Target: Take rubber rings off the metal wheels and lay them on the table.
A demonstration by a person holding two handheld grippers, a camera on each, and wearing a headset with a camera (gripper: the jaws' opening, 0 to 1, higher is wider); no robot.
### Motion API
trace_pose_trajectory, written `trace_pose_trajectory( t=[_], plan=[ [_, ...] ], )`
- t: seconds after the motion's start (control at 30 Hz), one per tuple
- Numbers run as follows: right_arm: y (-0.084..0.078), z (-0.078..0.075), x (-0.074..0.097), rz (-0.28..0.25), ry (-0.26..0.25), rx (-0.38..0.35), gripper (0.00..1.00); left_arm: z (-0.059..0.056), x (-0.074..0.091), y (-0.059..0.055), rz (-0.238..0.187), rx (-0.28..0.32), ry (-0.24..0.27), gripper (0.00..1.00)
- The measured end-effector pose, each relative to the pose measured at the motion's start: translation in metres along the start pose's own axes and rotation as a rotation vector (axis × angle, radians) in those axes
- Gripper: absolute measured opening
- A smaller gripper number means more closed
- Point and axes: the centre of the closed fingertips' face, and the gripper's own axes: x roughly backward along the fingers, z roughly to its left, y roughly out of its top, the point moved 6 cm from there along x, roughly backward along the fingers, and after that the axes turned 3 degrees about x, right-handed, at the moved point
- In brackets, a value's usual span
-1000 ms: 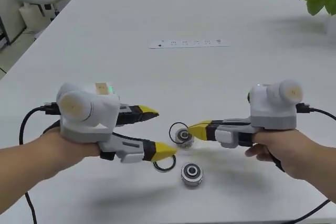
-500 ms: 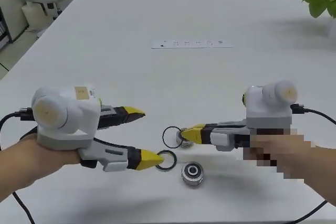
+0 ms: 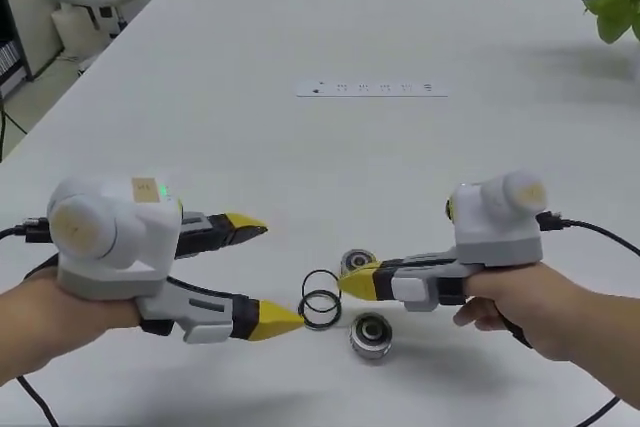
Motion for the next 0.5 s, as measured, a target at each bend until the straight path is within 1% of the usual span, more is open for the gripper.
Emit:
trace_pose_trajectory(
  t=[0.1, 0.17, 0.37, 0.5],
  plan=[
    [-0.002, -0.003, 0.0, 0.016, -0.005, 0.002, 0.0, 0.0, 0.001, -0.001, 0.005, -0.005, 0.003, 0.69],
    [-0.004, -0.005, -0.001, 0.026, -0.019, 0.008, 0.0, 0.0, 0.001, -0.002, 0.005, -0.002, 0.005, 0.69],
    [-0.008, -0.009, -0.003, 0.046, -0.028, 0.004, 0.0, 0.0, 0.002, -0.005, 0.012, 0.002, 0.009, 0.69],
    [-0.01, -0.013, -0.003, 0.061, -0.047, 0.011, 0.0, -0.001, 0.002, -0.007, 0.017, 0.003, 0.009, 0.69]
  ],
)
